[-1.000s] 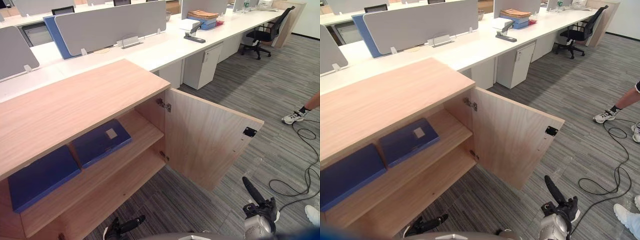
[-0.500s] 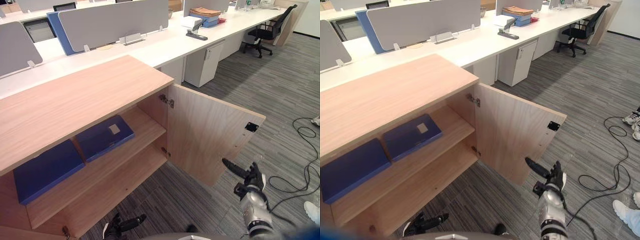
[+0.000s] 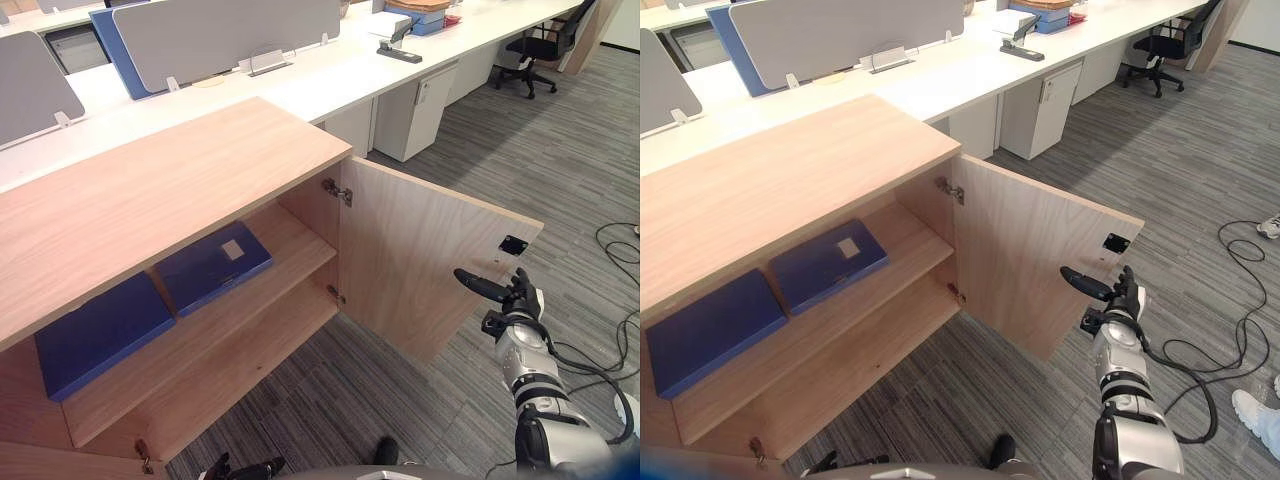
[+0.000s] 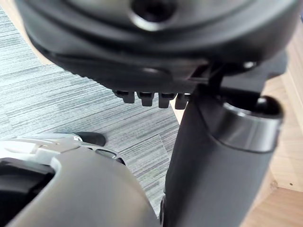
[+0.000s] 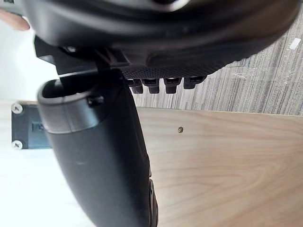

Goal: Walk over to the cabinet, pick up the folder, carry it to the office cabinet, place the folder inside the office cabinet, then close the office cabinet door

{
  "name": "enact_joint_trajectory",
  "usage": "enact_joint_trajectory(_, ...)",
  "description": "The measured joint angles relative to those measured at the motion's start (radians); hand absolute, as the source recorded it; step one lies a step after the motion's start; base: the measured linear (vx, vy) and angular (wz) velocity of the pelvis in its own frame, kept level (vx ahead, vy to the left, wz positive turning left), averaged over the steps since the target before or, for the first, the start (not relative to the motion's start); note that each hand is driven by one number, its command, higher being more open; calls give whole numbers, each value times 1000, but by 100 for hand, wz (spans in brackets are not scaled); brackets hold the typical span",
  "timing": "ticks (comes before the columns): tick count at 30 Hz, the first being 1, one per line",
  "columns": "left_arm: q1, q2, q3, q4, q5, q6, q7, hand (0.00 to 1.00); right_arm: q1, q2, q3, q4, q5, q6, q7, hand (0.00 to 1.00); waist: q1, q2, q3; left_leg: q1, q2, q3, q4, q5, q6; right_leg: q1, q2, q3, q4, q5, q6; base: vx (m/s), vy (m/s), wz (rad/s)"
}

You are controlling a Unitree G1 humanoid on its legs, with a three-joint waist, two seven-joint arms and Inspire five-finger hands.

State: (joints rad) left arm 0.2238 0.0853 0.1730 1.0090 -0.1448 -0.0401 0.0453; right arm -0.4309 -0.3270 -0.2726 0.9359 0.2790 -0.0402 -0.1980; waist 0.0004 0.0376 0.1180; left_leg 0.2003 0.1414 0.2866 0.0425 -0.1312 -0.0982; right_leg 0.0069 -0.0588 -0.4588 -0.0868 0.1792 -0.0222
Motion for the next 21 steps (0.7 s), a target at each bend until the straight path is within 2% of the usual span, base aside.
enact_joint_trajectory(6,0,4,-2,-1,0,-2,-5,100,-66,-58,73,94,1,24,46,100,0,-3,11,-5,-10,-24,0,2,3,7,-12,-16,-3,4,4,-73,25,9)
enact_joint_trajectory(21,0,6,-12,-2,0,-17,-1,100,-122,-90,146,129,-5,25,30,100,-9,7,40,-22,-2,-53,3,17,-3,3,-11,-38,-3,1,-1,-52,13,4)
